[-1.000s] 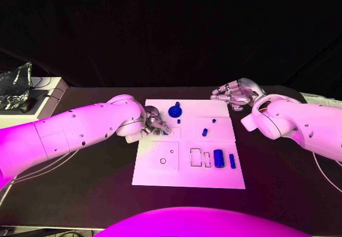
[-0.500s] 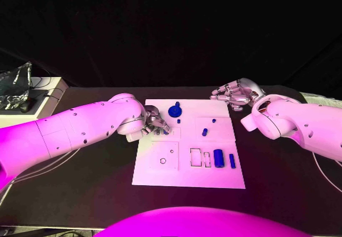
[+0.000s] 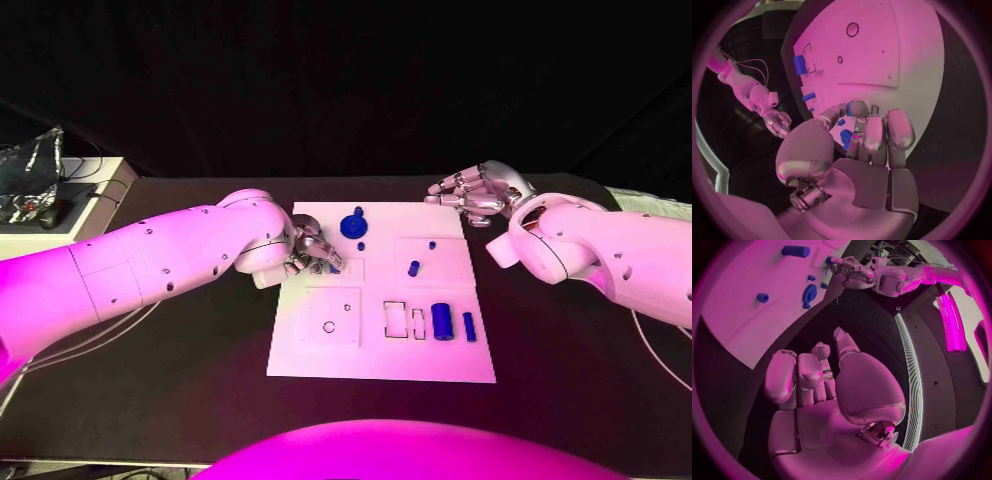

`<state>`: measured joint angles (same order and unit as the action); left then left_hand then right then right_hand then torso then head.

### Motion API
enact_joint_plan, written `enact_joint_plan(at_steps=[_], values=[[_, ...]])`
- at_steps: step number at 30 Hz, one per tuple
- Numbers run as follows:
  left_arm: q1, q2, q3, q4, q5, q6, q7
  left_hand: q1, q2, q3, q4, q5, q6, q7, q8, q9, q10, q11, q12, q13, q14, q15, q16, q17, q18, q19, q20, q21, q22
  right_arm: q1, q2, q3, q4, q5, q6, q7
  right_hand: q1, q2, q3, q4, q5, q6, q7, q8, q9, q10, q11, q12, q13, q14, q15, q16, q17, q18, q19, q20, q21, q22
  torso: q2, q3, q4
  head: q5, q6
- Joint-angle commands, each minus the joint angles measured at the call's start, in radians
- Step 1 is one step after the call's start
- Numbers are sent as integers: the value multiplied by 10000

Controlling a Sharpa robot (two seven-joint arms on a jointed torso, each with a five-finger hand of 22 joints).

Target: Assemble the parts on the task board

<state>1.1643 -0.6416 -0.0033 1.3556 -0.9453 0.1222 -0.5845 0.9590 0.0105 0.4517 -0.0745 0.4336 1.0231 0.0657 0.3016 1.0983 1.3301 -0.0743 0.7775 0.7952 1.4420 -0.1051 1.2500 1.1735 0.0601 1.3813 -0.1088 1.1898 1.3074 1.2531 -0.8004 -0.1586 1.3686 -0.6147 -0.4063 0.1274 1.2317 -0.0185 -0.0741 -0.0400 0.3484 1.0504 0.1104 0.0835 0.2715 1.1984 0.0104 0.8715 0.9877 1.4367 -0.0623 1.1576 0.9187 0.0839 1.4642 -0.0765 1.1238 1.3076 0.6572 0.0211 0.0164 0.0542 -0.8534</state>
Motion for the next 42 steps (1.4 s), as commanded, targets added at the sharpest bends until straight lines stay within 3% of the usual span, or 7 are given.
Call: enact_joint_plan(at_steps=[1,12,20,30,42], values=[[-78,-5,-27,172,298,566,-41,176,191,756,-655,38,847,-790,38,20,-20,-4,41,-13,-31,11,50,-11,-79,82,-9,-32,610,-18,-2,4,1,-77,177,97,19,48,0,-66,51,38,50,-38,-17,-25,-53,-30,-7,14,-43,-46,-16,22,773,-38,-53,1550,-7,-11,7,-11,15],[179,-35,226,205,432,1674,-74,223,104,882,-689,64,856,-789,34,26,-20,2,21,-24,-36,25,47,-24,-89,70,-2,-64,634,-33,1,4,-10,-77,174,101,19,48,0,-66,51,38,50,-38,-17,-25,-53,-30,-7,14,-43,-46,-16,22,773,-38,-53,1550,-8,-7,3,-5,23],[438,215,274,-256,584,2610,-163,262,101,877,-685,62,860,-781,10,7,-35,12,10,-28,-41,39,40,-26,-98,53,7,-90,636,-37,13,4,-15,-77,167,105,13,49,-1,-66,59,30,52,-43,-25,-34,-51,-47,-21,15,-42,-45,-9,22,772,-37,-57,1550,-3,0,0,-28,54],[690,941,239,-1445,678,3853,-307,326,82,874,-715,61,852,-770,-15,-6,-54,21,-1,-31,-43,49,36,-23,-108,45,10,-99,646,-37,21,4,-9,-77,159,104,13,49,-1,-66,59,30,52,-43,-25,-34,-51,-47,-21,15,-42,-45,-9,22,772,-37,-57,1550,9,1,-7,-58,67],[965,1759,52,-2597,873,4621,-416,458,112,742,-683,31,837,-738,-104,-32,-111,29,-7,-7,-45,47,17,-1,-107,38,3,-160,662,-37,32,5,8,-77,141,104,13,49,-1,-66,59,30,52,-43,-25,-34,-51,-47,-21,15,-42,-45,-9,22,772,-37,-57,1550,-1,7,-5,-50,22]])
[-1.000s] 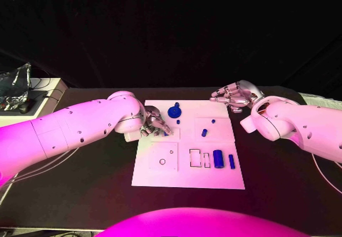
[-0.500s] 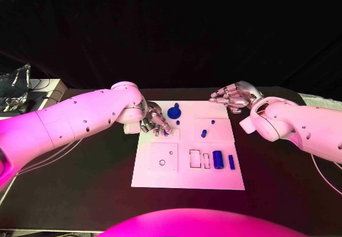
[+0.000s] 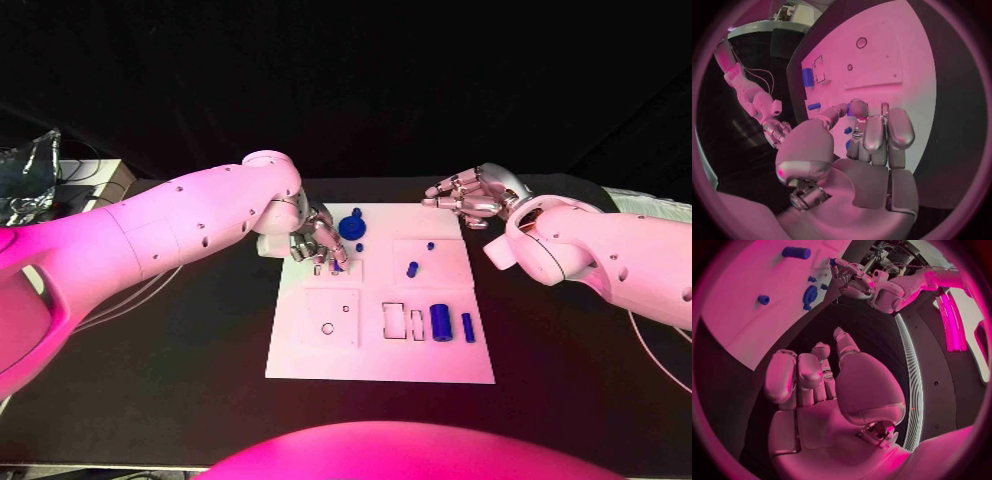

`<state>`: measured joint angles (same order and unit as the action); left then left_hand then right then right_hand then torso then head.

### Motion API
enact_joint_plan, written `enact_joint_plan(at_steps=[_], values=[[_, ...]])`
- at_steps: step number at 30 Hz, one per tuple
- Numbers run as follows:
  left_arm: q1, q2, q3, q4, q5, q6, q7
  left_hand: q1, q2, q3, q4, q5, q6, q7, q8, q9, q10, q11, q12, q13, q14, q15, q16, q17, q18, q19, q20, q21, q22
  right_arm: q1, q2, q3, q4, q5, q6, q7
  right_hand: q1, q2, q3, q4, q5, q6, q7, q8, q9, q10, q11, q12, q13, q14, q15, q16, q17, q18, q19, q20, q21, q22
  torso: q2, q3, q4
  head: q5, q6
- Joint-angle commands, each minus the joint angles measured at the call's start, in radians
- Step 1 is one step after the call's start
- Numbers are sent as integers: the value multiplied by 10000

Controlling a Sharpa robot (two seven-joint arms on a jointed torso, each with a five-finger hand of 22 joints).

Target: Assemble the parts on the task board

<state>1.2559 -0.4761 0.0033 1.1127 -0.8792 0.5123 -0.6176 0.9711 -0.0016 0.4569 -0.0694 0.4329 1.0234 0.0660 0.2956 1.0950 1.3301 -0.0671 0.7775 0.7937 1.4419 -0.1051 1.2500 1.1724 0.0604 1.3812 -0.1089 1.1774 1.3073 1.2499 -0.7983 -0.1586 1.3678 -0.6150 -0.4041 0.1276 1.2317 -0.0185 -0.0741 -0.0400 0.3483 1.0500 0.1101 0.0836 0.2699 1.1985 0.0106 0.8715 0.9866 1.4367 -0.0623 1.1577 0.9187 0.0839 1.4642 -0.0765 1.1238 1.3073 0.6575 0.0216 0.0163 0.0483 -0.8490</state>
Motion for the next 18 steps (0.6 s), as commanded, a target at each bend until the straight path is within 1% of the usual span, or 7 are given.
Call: enact_joint_plan(at_steps=[1,4,8,13,18], values=[[69,149,-30,-240,246,783,-93,337,232,691,-734,38,833,-741,-44,1,-111,-43,-7,8,-45,46,17,11,-110,39,3,-35,662,-4,11,5,17,-74,117,101,13,49,-1,-66,59,34,56,-44,-9,-36,-53,-48,-9,15,-42,-46,-9,23,772,-37,-57,1553,-9,1,-4,8,-28],[109,240,-72,-376,306,894,-110,344,234,686,-738,39,825,-740,-42,12,-117,-43,-3,12,-48,46,12,9,-108,41,2,-37,665,-4,10,5,19,-74,112,101,13,49,-1,-66,59,34,56,-44,-9,-36,-53,-48,-9,15,-42,-46,-9,23,772,-37,-57,1553,-11,6,1,11,-39],[142,322,-122,-493,348,937,-122,351,260,654,-727,26,811,-734,-47,27,-132,-41,0,17,-49,46,6,15,-104,42,3,-48,670,-4,18,5,20,-74,110,104,13,49,-1,-66,59,34,56,-44,-9,-36,-53,-48,-9,15,-42,-46,-9,23,772,-37,-57,1553,-11,0,18,10,-62],[162,359,-165,-548,365,994,-132,351,276,651,-727,29,812,-732,-48,33,-132,-41,6,20,-50,46,2,15,-103,45,4,-50,674,-4,32,5,14,-74,110,111,19,40,5,-75,62,35,61,-46,-35,-36,-51,-51,-11,14,-41,-60,-12,24,772,-37,-64,1552,-16,-6,10,39,-74],[168,381,-209,-563,379,1027,-140,350,278,648,-729,26,811,-731,-50,34,-134,-41,6,20,-48,46,3,17,-103,45,5,-51,675,-4,33,5,18,-74,109,115,19,40,5,-75,62,35,61,-46,-35,-36,-51,-51,-11,14,-41,-60,-12,24,772,-37,-64,1552,-9,-14,9,39,-98]])
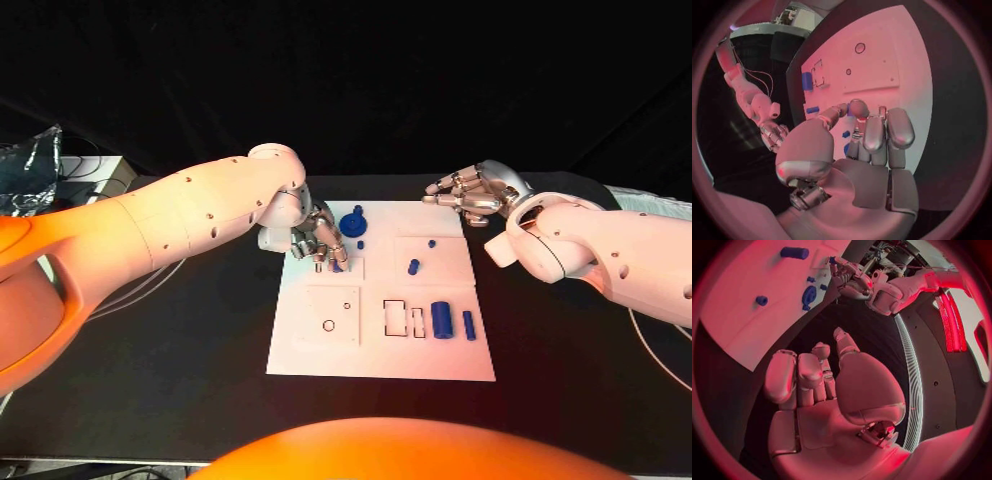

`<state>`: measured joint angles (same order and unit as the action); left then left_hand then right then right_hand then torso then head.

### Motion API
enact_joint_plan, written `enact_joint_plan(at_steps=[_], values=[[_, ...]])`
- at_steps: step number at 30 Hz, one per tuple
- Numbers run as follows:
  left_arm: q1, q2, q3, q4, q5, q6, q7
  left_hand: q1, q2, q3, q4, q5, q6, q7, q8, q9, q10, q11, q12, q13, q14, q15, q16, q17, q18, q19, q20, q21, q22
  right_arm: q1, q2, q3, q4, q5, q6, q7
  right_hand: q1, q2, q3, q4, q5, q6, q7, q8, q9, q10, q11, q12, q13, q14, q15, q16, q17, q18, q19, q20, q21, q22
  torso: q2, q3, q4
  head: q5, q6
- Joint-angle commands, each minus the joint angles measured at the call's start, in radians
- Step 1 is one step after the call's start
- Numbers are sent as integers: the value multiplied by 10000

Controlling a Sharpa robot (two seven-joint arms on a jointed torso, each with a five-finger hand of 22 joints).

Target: Assemble the parts on the task board

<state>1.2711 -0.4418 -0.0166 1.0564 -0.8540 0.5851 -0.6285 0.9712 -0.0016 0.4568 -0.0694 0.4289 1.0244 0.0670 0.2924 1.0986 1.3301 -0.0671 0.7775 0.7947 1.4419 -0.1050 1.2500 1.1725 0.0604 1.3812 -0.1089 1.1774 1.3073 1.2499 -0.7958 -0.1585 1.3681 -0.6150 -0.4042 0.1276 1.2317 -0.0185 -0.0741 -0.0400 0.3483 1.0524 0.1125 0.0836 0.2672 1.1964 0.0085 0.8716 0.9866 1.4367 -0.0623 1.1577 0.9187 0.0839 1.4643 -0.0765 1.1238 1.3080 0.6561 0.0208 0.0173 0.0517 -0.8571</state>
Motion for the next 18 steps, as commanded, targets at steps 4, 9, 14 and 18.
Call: enact_joint_plan(at_steps=[4,9,14,18], values=[[18,54,-34,-11,104,223,-30,349,281,643,-733,61,799,-739,-23,0,-138,-40,6,11,-46,46,5,22,-103,45,6,-56,677,-4,5,4,20,-75,111,119,19,40,5,-75,62,11,37,-46,-8,-14,-30,-51,-11,14,-41,-60,-12,23,772,-37,-64,1545,9,-11,-3,5,-9],[18,62,-58,-34,35,61,-24,341,314,621,-721,44,797,-736,-30,6,-142,-40,11,13,-45,46,-1,22,-103,45,5,-67,680,-4,0,4,27,-75,112,122,19,40,5,-75,62,11,37,-46,-8,-14,-30,-51,-11,14,-41,-60,-12,23,772,-37,-64,1545,6,-9,-1,7,-12],[18,76,-89,-80,3,23,-27,341,314,621,-721,44,797,-736,-30,6,-142,-40,11,13,-45,46,-1,22,-103,45,5,-67,680,-4,-3,4,34,-77,110,125,19,40,5,-75,62,11,37,-46,-8,-14,-30,-51,-11,14,-41,-60,-12,23,772,-37,-64,1545,6,-4,-5,13,-28],[17,72,-111,-112,-58,-36,-26,338,336,585,-727,25,790,-734,-36,19,-154,-38,13,16,-47,45,-15,14,-103,51,2,-73,689,-4,-9,4,39,-79,104,127,19,40,5,-75,62,11,37,-46,-8,-14,-30,-51,-11,14,-41,-60,-12,23,772,-37,-64,1545,8,-10,-4,8,-27]])
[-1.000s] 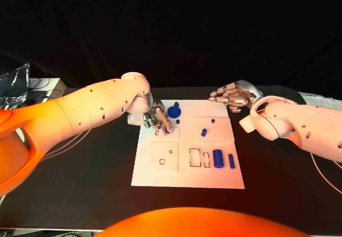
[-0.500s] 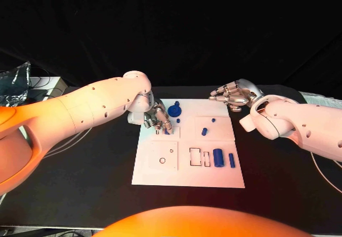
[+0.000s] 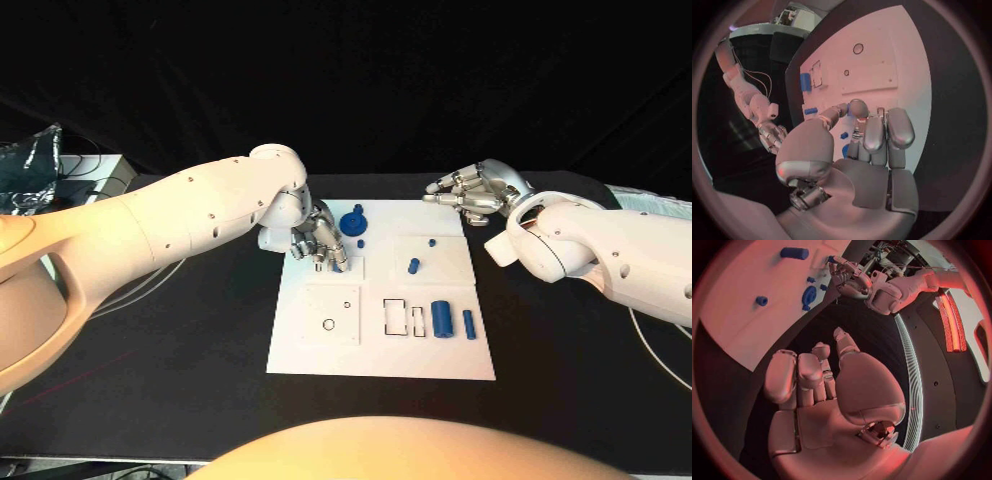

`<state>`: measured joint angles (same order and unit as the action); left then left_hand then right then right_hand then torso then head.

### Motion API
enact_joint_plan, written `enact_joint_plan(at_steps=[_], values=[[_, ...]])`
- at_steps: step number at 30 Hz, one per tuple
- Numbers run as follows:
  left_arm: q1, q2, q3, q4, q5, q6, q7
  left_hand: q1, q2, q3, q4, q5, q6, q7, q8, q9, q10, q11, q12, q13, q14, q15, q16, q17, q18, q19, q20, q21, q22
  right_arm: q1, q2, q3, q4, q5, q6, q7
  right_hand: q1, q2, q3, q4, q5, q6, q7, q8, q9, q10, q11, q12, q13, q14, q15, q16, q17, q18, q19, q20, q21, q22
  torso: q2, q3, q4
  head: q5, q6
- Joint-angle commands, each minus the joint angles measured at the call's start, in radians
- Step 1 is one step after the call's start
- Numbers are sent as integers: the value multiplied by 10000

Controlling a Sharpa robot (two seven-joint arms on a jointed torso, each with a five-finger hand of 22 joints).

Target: Assemble the parts on the task board

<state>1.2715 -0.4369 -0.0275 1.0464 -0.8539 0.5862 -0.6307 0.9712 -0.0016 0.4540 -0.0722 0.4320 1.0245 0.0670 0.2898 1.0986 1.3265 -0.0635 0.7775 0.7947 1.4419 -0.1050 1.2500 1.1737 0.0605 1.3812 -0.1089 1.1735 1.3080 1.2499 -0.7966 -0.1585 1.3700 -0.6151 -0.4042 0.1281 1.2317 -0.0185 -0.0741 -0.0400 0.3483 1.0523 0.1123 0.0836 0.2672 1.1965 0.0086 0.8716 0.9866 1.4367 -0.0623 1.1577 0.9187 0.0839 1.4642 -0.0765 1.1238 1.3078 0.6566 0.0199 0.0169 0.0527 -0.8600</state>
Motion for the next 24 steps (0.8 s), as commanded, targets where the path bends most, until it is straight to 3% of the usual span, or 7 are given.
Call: enact_joint_plan(at_steps=[1,24], values=[[13,19,-8,-22,-80,-57,-4,338,336,613,-699,-6,789,-735,-10,19,-117,-74,13,17,-47,45,-15,2,-104,51,2,-34,683,-4,-1,4,21,-79,103,123,19,40,5,-75,62,13,38,-46,-8,-16,-31,-51,-11,15,-41,-60,-12,23,772,-37,-64,1547,2,0,-1,-2,1],[10,-107,-18,-89,-261,-204,3,338,352,587,-714,4,791,-735,-17,30,-114,-75,22,19,-41,47,-18,8,-107,57,2,-50,693,-4,-9,4,31,-82,104,132,27,36,12,-91,65,14,37,-45,-18,-13,-32,-51,-11,16,-42,-65,-11,23,773,-37,-62,1547,0,3,5,-19,-28]])
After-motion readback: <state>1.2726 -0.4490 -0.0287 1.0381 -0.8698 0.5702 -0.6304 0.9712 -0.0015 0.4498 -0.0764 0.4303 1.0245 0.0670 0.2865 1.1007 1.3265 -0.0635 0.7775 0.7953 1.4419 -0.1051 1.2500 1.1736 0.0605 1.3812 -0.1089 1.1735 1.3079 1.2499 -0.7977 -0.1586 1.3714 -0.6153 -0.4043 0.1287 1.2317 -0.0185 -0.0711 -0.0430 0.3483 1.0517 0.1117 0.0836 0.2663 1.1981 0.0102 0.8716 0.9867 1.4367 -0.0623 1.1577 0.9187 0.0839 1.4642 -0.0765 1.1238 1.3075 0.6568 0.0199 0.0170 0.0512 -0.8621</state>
